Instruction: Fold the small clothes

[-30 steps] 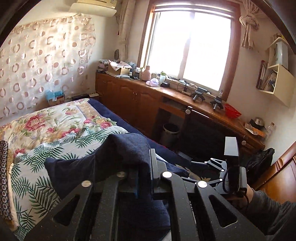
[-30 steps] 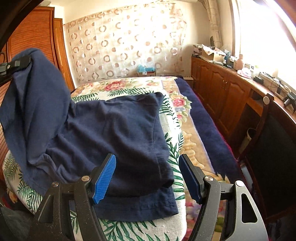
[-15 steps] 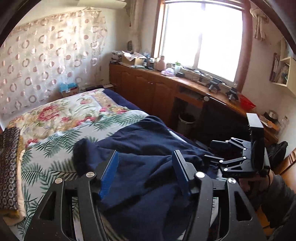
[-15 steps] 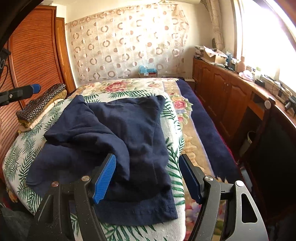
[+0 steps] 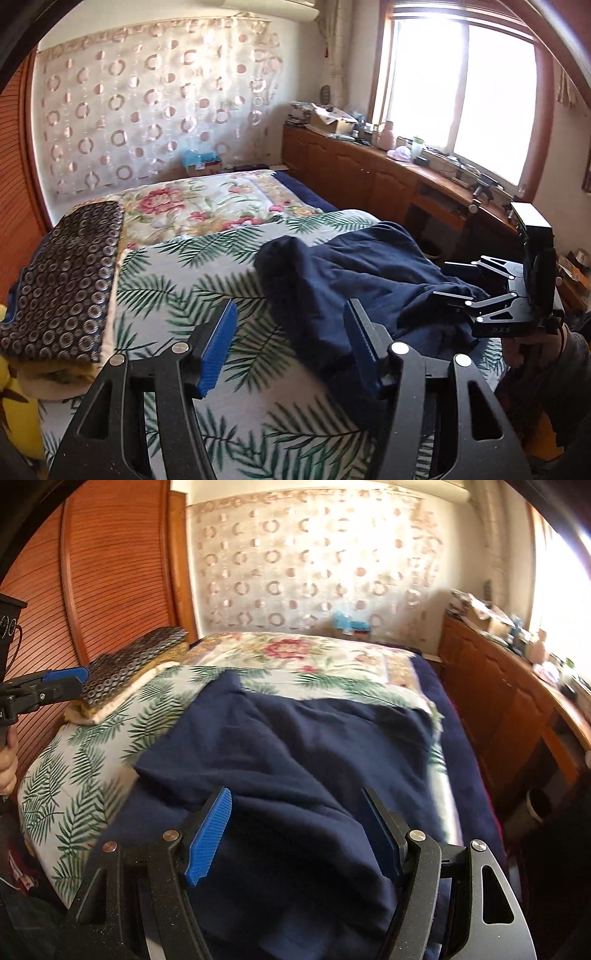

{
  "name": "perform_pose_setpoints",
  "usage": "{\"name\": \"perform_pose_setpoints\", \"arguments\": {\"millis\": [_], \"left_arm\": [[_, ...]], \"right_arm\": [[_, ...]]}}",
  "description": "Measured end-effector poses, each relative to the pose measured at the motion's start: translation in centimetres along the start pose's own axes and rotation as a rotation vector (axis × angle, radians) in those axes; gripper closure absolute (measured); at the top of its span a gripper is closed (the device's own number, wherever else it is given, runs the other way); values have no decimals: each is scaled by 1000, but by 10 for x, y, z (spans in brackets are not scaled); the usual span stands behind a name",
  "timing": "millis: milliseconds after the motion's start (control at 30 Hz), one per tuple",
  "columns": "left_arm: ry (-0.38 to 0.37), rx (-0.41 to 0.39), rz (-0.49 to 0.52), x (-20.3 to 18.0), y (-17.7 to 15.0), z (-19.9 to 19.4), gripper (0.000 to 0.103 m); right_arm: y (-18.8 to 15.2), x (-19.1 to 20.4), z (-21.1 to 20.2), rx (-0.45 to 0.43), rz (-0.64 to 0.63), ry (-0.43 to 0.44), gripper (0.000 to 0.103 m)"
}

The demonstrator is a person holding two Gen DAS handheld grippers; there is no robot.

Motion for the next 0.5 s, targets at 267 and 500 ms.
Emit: {"name": "perform_pose_setpoints", "arguments": {"millis": [267, 500], "left_arm": [[65, -7, -23, 35, -13, -9, 42], [79, -5, -48, 50, -19, -10, 42]], "right_arm": [[8, 28, 39, 39, -53, 92, 31], [13, 47, 62, 82, -85, 141, 31]]}}
Point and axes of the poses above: each gripper's, at about its wrist camera, not at the fingertips, and z roughly the way its jaws point, x to its left, y to its top, the point moved 5 cm from there along z, roughly the way its jaws point, and after that the axes turned 10 degrees about -x, right-handed, at the moved point
